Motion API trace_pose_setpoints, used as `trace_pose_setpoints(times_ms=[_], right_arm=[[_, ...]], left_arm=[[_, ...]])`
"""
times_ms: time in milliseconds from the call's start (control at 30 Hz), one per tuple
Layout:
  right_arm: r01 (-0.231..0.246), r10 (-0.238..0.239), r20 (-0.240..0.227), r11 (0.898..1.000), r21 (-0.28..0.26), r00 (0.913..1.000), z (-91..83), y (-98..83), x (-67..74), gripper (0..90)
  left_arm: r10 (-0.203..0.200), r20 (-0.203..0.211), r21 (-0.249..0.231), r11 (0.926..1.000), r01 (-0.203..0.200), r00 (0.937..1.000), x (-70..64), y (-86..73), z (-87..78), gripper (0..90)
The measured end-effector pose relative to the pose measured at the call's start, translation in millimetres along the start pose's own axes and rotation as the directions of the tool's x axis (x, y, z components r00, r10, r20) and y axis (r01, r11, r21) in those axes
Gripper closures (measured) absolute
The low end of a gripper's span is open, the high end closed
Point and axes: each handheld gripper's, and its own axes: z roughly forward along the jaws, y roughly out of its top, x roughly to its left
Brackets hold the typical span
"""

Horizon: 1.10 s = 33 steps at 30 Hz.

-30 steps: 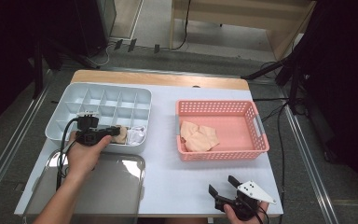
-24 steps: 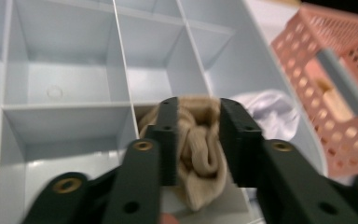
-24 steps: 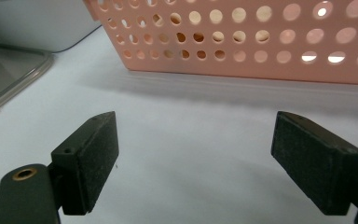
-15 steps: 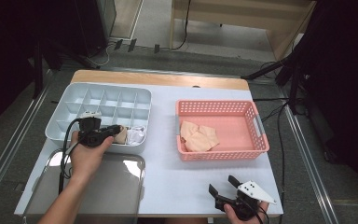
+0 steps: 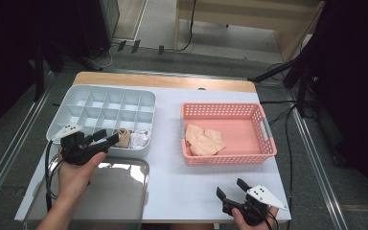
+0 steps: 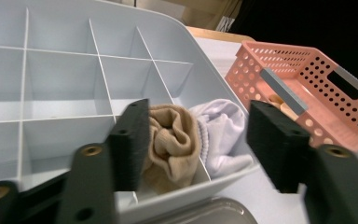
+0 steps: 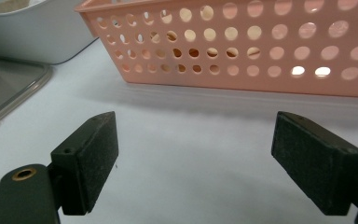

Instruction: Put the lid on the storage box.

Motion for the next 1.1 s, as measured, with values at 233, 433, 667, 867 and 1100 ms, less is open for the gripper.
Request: trace_pose_setpoints(times_ms=[233,433,667,867,1100], right_arm=[[-0.01,0.01,-0.019,1.0,-0.008,0.9998,-2.0,6.1,2.6,9.1],[-0.028,0.028,0.0,0.999,-0.021,0.9996,-5.1,10.6,6.7,0.0],[-0.015,0.014,-0.003,0.999,-0.032,0.9999,-5.5,20.7,14.4,0.0],[-0.006,0.006,-0.002,0.999,-0.036,1.0,-4.8,28.0,17.4,0.0],[-0.009,0.009,-0.002,0.999,-0.036,1.0,-4.4,33.1,16.4,0.0]], left_arm=[[0.035,0.003,-0.008,0.9993,-0.035,0.9994,-3.7,-17.3,-25.2,9.2],[0.042,-0.002,-0.017,0.999,-0.042,0.9991,-0.3,-29.6,-45.0,3.4],[0.053,0.01,-0.021,0.9984,-0.053,0.9985,2.0,-44.8,-60.9,1.1],[0.055,0.015,-0.013,0.9984,-0.055,0.9983,4.7,-62.2,-65.6,0.0],[0.042,0.019,-0.016,0.999,-0.042,0.9989,13.1,-71.8,-68.9,0.0]])
